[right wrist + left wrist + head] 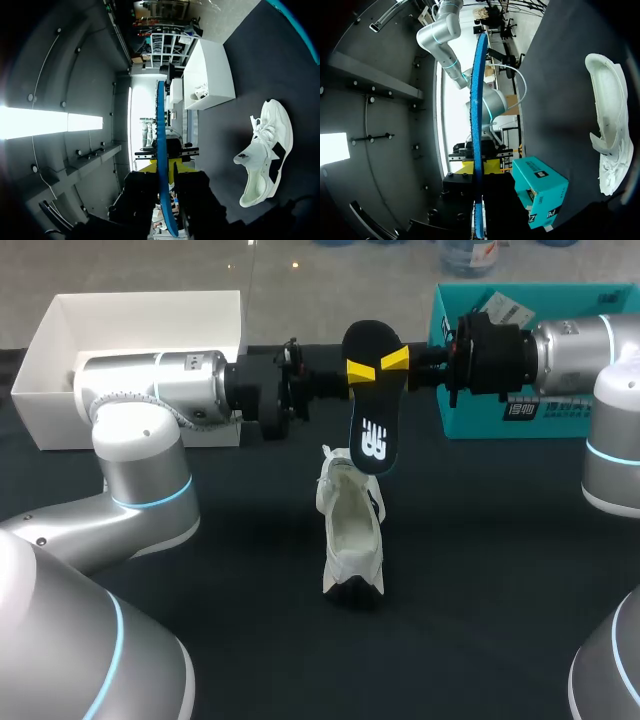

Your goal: Take the shoe out of the shoebox, open the shoe tongue, remove and reinsert the insole, then place the shoe into the shoebox

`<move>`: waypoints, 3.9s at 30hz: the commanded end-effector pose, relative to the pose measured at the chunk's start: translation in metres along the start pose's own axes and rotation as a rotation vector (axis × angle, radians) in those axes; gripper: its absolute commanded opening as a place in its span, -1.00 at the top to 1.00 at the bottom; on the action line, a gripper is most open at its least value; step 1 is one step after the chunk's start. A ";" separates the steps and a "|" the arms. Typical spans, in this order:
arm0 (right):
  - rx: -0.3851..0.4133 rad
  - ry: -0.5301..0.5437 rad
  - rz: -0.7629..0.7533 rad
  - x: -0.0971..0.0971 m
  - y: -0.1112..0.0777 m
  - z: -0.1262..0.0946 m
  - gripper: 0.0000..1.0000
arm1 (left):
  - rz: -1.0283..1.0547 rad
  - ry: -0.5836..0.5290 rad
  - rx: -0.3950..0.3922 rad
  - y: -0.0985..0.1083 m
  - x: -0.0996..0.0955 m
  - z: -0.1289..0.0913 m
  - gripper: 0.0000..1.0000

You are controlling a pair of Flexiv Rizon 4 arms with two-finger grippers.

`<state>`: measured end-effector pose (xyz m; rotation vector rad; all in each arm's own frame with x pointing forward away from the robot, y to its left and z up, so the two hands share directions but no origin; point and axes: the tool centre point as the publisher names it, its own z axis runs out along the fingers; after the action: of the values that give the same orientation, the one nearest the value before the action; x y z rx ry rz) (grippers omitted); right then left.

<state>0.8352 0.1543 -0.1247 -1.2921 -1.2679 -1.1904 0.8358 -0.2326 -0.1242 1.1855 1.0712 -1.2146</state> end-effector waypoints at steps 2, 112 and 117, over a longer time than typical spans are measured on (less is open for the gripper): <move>-0.030 -0.025 0.002 -0.002 -0.008 -0.005 -1.00 | -0.050 0.017 -0.019 -0.003 -0.003 0.000 1.00; -0.286 -0.473 0.065 -0.057 -0.112 -0.153 -1.00 | -0.388 0.056 -0.153 -0.032 0.001 -0.046 1.00; -0.286 -0.473 0.065 -0.057 -0.112 -0.153 -1.00 | -0.508 0.103 -0.118 -0.048 0.006 -0.060 1.00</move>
<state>0.7204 -0.0009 -0.1685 -1.8896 -1.4041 -1.0824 0.8020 -0.1901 -0.1409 0.8916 1.5182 -1.4478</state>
